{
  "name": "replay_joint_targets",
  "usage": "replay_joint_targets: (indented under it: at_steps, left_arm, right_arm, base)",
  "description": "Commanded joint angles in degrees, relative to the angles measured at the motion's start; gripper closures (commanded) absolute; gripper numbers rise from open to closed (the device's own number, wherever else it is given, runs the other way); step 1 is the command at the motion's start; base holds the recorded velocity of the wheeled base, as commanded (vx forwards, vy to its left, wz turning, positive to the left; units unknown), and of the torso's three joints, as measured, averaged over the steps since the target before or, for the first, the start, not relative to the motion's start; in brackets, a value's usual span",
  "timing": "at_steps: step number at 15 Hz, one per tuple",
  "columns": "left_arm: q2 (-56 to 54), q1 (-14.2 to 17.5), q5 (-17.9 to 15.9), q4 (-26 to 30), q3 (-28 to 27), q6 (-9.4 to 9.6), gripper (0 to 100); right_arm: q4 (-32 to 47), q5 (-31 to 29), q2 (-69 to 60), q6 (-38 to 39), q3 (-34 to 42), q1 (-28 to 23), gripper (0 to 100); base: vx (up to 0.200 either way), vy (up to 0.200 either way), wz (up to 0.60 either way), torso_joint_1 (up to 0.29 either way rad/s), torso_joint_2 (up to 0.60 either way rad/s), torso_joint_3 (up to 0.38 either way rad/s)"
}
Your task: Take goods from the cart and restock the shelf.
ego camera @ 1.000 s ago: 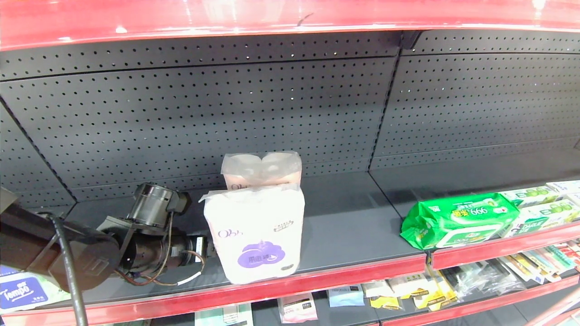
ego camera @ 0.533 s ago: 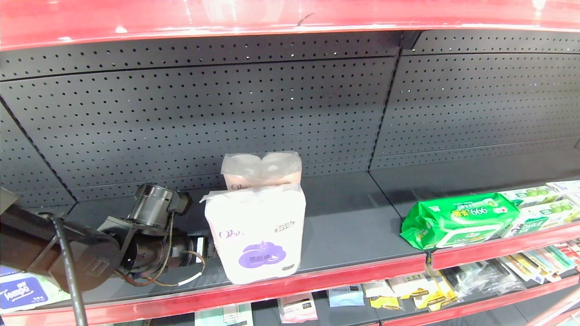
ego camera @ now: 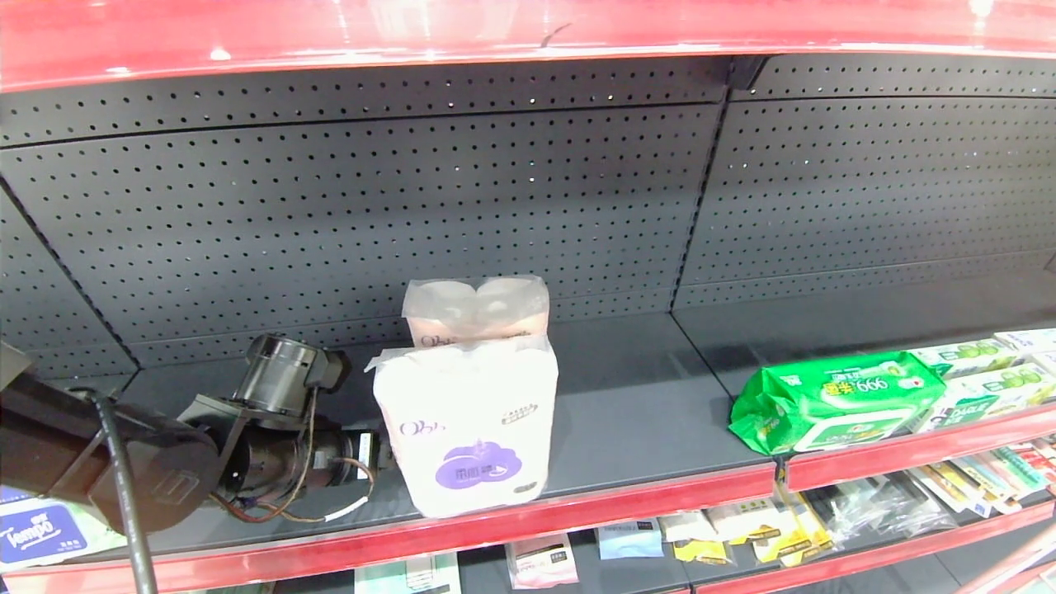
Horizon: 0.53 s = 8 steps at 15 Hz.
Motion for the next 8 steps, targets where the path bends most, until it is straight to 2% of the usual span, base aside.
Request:
replay_joint_targets:
  at_steps: [1,3,5,7,8]
  left_arm:
    - [-0.4,1.1,2.1,-0.1,0.0,0.05,0]
    - [-3.2,3.1,3.8,-0.4,-0.2,0.40,0]
    - [-8.6,5.0,3.8,-0.3,0.1,0.67,0]
    - [-17.9,8.0,3.7,0.3,1.4,4.18,0]
    - [-25.0,10.8,3.3,0.8,3.8,7.17,0]
  right_arm:
    - [0.0,0.0,0.1,-0.1,0.0,0.0,0]
    - [-0.1,0.0,0.1,-0.1,0.0,0.0,0]
    - [-0.1,0.0,0.1,0.0,0.0,0.0,0]
    - [-0.1,0.0,0.1,-0.1,0.0,0.0,0]
    - [-0.1,0.0,0.1,-0.1,0.0,0.0,0]
  base:
    - [0.000,0.000,0.00,0.000,0.00,0.000]
    - [0.000,0.000,0.00,0.000,0.00,0.000]
    - [0.000,0.000,0.00,0.000,0.00,0.000]
    - [0.000,0.000,0.00,0.000,0.00,0.000]
    - [0.000,0.000,0.00,0.000,0.00,0.000]
